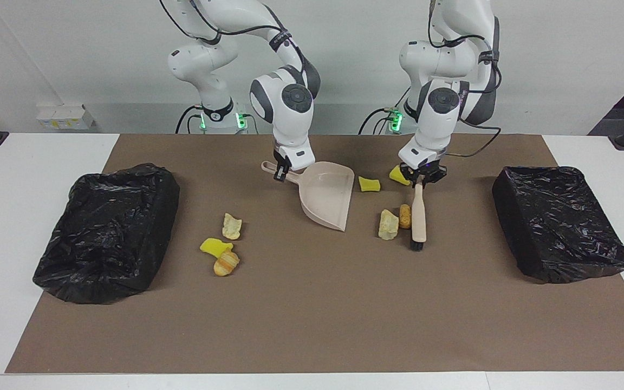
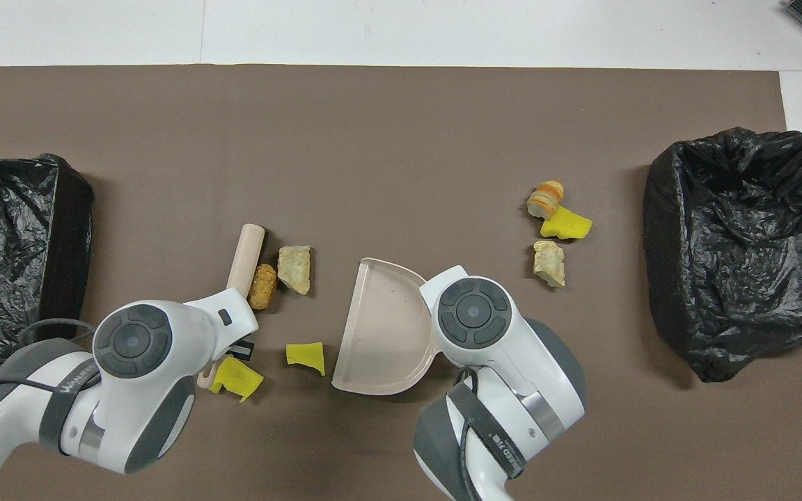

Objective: Sweep and dump trash in bin
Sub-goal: 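Sweep the bread and cracker bits into the dustpan with the left gripper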

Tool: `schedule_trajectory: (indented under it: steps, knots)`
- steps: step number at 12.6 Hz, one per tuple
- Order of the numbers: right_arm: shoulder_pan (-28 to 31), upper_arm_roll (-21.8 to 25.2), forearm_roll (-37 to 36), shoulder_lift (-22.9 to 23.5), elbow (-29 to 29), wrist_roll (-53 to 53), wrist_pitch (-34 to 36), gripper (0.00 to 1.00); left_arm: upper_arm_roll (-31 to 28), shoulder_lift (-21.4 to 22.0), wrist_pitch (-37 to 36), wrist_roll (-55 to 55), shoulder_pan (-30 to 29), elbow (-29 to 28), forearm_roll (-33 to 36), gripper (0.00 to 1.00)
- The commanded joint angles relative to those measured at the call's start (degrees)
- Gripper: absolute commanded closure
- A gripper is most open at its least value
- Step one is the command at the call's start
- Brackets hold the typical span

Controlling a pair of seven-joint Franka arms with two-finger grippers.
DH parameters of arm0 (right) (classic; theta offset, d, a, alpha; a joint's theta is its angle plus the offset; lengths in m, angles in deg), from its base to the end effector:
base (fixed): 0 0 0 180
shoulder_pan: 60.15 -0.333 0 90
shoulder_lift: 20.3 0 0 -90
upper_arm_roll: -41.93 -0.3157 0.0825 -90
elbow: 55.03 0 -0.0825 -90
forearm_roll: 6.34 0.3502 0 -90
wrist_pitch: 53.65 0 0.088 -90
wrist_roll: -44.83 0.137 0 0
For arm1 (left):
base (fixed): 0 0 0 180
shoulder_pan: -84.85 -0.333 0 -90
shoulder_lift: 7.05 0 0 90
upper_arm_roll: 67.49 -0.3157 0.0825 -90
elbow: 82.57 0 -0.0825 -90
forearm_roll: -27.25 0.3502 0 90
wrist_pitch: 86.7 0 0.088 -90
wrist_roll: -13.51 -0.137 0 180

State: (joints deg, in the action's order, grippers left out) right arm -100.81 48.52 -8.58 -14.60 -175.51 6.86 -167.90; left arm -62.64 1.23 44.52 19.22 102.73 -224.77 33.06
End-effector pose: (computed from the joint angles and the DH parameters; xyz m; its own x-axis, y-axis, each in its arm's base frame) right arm 0.4181 0.2791 0.3470 0.2763 0.9423 -0.1892 0.9502 -0.2973 -0.0932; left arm 0.3960 -0.1605 0.3328 0.9341 -0.3545 -0.0422 -0.3569 -0.9298 -0.0896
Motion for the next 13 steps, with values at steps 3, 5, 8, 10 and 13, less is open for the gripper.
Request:
schedule_trajectory:
  steps: [3, 5, 8, 10, 13]
  knots:
    - [-0.2, 0.0, -1.4, 0.0, -0.6, 1.8, -1.3, 1.0, -0.5, 2.0, -3.9, -3.6, 10.3, 0.0, -3.9, 1.0]
    - [-0.2, 0.0, -1.4, 0.0, -0.6, 1.9, -1.3, 1.0, -0.4, 2.8, -4.6, -2.9, 16.0, 0.2, -8.5, 1.0]
    - [-0.2, 0.0, -1.4, -0.2, -1.1, 1.9, -1.4, 1.0, -0.5, 1.9, -7.0, -1.7, 20.0, 3.7, -18.5, 1.0]
    - [-0.1, 0.0, -1.4, -0.3, -1.5, 1.8, -1.5, 1.0, -0.5, 1.5, -8.3, 0.8, 19.5, 5.6, -19.0, 1.0]
    - [-0.1, 0.0, -1.4, -0.3, -1.5, 1.6, -1.7, 1.0, -1.0, 3.6, -12.5, 5.4, 15.8, 7.3, -19.0, 1.0]
